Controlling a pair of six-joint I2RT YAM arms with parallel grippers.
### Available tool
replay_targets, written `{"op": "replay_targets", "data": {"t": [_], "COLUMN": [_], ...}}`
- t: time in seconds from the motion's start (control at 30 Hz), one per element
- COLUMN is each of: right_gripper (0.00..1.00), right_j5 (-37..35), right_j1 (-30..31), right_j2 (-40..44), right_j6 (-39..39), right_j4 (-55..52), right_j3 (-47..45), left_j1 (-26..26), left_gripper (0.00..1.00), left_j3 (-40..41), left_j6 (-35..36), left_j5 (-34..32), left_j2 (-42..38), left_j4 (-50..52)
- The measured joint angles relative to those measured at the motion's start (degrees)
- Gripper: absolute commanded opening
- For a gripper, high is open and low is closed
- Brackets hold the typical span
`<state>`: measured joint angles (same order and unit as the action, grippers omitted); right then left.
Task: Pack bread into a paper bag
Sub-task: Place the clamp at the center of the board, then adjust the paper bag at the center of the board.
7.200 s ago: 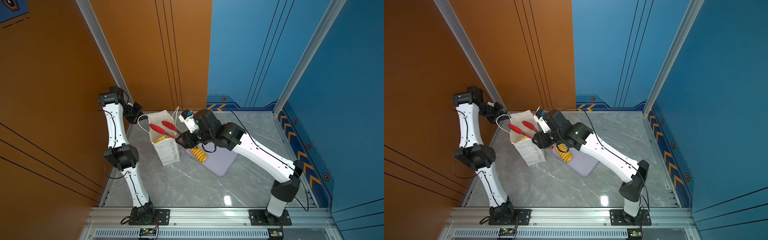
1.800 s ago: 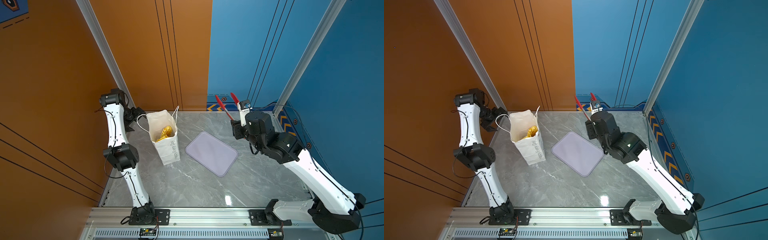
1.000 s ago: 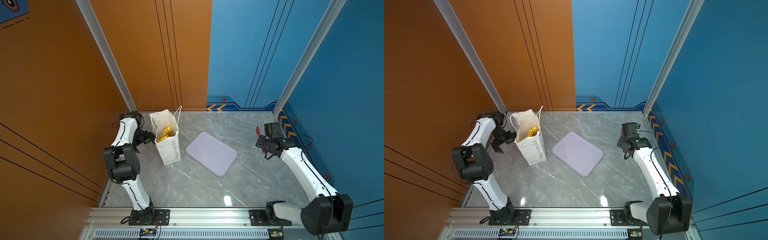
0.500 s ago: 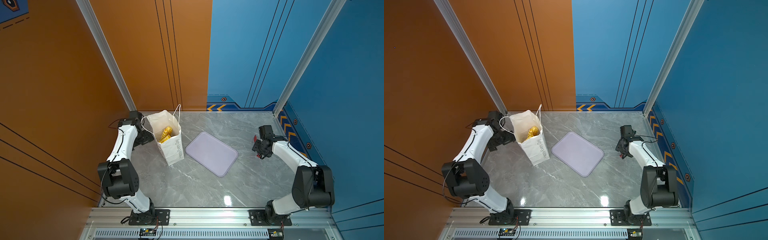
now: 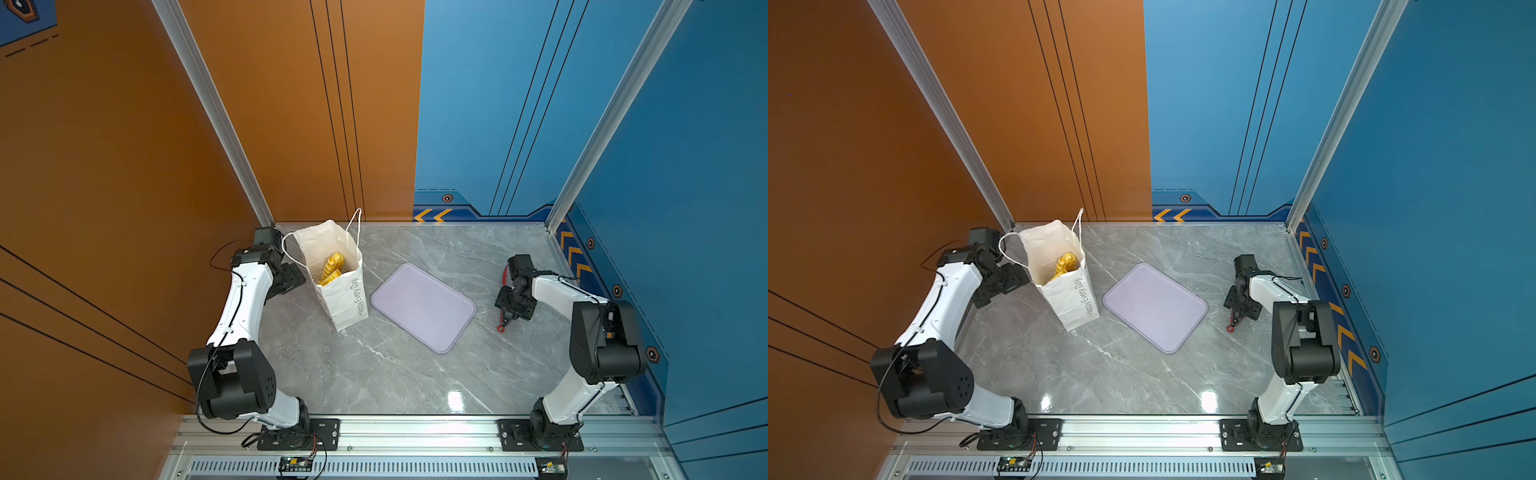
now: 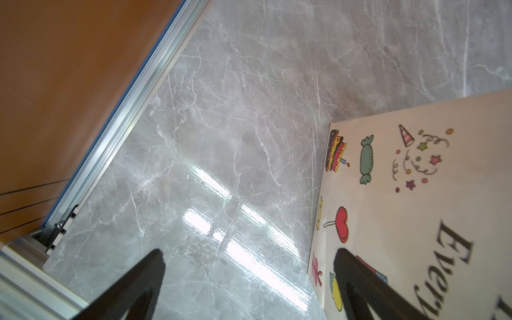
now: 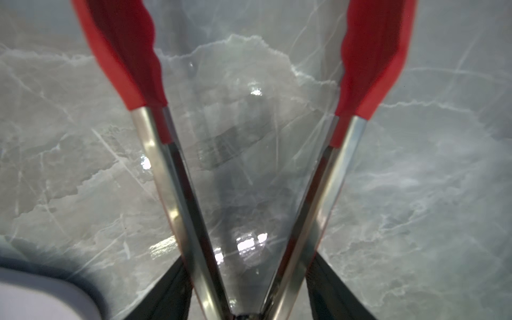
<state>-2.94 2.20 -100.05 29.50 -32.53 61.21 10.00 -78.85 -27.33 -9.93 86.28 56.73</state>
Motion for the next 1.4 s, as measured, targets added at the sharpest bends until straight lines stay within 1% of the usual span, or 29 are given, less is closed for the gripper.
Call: {"op": "replay_targets", "data": {"t": [0.03, 0.07, 0.1, 0.13, 0.33, 0.4, 0.47, 0.57, 0.67, 0.77, 0.83, 0.93, 1.0, 1.03, 1.23, 1.33, 1.4], "right_gripper": [0.8, 0.92, 0.94, 1.0, 1.0, 1.0, 1.0, 1.0, 1.0, 1.0, 1.0, 1.0, 1.0, 1.0, 1.0, 1.0, 1.0], "right_j5": [0.24, 0.26, 0.37, 0.44, 0.42, 0.33, 0.15, 0.2, 0.13, -0.98, -2.69, -5.62, -7.08, -7.72, -9.55, -10.54, -11.61], "right_j1": [0.02, 0.07, 0.07, 0.04, 0.04, 0.04, 0.04, 0.04, 0.04, 0.04, 0.04, 0.04, 0.04, 0.07, 0.39, 0.48, 0.48], "right_j2": [-0.52, -0.87, -1.07, -1.18, -0.28, 2.45, 6.91, 12.68, 16.7, 20.48, 23.67, 27.85, 28.74, 28.74, 28.68, 28.59, 27.89], "right_j6": [-0.22, -0.5, -0.44, -0.7, -1.57, -1.86, -2.58, -3.61, -4.52, -5.84, -7.17, -8.87, -9.84, -10.23, -11.37, -11.93, -12.2], "right_j4": [0.13, 0.2, 0.22, 0.26, 1.95, 3.63, 5.01, 8.5, 14.03, 20.22, 25.27, 31.76, 34.97, 36.22, 42.97, 46.14, 49.07], "right_j3": [0.42, 0.9, 1.42, 2.03, 3.39, 2.03, 0.63, -0.61, -2.95, -8.17, -13.11, -19.47, -21.64, -22.16, -25.16, -27.3, -28.7], "left_j1": [0.0, 0.0, 0.0, 0.0, 0.0, 0.0, -0.07, -0.79, -2.29, -4.35, -5.9, -8.09, -10.1, -11.02, -13.53, -15.06, -15.54], "left_gripper": [0.98, 0.98, 0.99, 0.98, 0.98, 0.98, 0.98, 0.98, 0.98, 0.99, 0.98, 0.98, 0.98, 0.98, 0.98, 0.98, 0.98], "left_j3": [0.11, 0.28, 0.61, 1.07, 4.13, 5.88, 7.39, 10.54, 15.41, 22.21, 28.74, 40.74, 47.5, 49.53, 50.31, 50.31, 50.12], "left_j6": [-0.11, -0.15, -0.17, -0.24, -1.66, -2.43, -3.17, -3.72, -4.02, -3.98, -3.98, -3.15, -1.66, -0.61, 4.72, 6.62, 8.13], "left_j5": [-0.31, -0.57, -0.74, -0.98, -3.89, -5.27, -6.82, -9.51, -13.18, -19.23, -24.15, -28.89, -31.56, -32.46, -39.71, -41.53, -41.59], "left_j2": [0.09, 0.2, 0.24, 0.24, -0.55, -2.1, -4.31, -7.85, -10.8, -12.2, -12.98, -15.21, -15.85, -15.47, -10.19, -8.13, -5.62], "left_j4": [-0.24, -0.42, -0.79, -1.11, -3.74, -5.29, -7.02, -11.67, -17.53, -24.94, -31.34, -44.7, -53.24, -56.15, -69.33, -73.5, -77.13]}}
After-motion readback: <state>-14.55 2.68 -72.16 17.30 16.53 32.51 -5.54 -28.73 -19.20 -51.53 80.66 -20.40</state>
